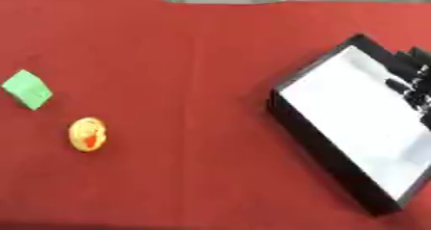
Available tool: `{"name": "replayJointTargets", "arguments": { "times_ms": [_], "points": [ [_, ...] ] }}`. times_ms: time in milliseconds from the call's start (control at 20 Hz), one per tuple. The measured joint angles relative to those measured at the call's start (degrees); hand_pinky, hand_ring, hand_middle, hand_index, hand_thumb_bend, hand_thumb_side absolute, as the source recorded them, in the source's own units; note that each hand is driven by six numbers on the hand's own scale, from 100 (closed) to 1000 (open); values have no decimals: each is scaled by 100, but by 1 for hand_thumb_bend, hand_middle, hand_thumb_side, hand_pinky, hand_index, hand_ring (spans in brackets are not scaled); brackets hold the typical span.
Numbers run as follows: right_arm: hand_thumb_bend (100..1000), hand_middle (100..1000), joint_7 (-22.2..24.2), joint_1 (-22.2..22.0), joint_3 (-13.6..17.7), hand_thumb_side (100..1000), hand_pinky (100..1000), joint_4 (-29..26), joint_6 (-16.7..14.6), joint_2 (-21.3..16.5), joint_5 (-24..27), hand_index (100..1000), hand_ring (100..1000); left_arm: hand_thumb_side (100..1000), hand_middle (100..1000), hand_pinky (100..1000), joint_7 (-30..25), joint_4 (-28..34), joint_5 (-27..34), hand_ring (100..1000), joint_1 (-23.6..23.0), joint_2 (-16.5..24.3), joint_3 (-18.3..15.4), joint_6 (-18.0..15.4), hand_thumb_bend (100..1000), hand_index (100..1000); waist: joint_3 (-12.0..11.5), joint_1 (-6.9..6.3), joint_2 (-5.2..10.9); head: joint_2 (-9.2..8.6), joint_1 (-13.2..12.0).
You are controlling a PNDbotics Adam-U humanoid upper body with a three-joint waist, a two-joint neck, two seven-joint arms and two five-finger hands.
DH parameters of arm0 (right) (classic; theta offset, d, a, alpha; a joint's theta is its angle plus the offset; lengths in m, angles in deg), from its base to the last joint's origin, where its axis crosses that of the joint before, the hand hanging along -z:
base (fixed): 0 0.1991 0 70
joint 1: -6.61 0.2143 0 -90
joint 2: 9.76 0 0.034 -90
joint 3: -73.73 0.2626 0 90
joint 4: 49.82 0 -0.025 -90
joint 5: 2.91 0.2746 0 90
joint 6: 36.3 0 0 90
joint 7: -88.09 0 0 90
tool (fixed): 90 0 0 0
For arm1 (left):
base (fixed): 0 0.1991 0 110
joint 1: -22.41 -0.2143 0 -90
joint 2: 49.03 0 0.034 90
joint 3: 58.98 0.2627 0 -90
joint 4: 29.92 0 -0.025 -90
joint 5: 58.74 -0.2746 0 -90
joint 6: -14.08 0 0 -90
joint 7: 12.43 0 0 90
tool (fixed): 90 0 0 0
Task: Pick up the objects with one hand, pass them to the other hand, and then place them into the box on the other side of the table.
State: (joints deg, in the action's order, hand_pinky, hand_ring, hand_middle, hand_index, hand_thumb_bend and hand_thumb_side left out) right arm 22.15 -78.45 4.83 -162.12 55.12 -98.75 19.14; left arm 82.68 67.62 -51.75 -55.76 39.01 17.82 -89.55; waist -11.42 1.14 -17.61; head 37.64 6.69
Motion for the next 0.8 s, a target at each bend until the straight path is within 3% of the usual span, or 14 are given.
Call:
{"name": "replayJointTargets", "arguments": {
  "times_ms": [250, 600, 800],
  "points": [
    [100, 1000, -86, -87, 1, 701, 1000, -10, -101, -106, 114, 1000, 1000, 868, 686, 962, 5, -2, 0, 831, 0, 13, -1, 1, 100, 866, 13, 0, 4, 8, -48],
    [100, 1000, -162, -151, 2, 685, 1000, -17, -172, -228, 380, 1000, 1000, 856, 687, 960, 30, -33, 5, 832, -27, 135, -1, 20, 103, 866, 72, 0, 223, 349, -102],
    [100, 1000, -172, -204, 2, 683, 1000, -18, -181, -264, 472, 1000, 1000, 848, 687, 959, 45, -34, 5, 832, -45, 215, -1, 11, 101, 865, 80, 0, 259, 407, -109]
  ]
}}
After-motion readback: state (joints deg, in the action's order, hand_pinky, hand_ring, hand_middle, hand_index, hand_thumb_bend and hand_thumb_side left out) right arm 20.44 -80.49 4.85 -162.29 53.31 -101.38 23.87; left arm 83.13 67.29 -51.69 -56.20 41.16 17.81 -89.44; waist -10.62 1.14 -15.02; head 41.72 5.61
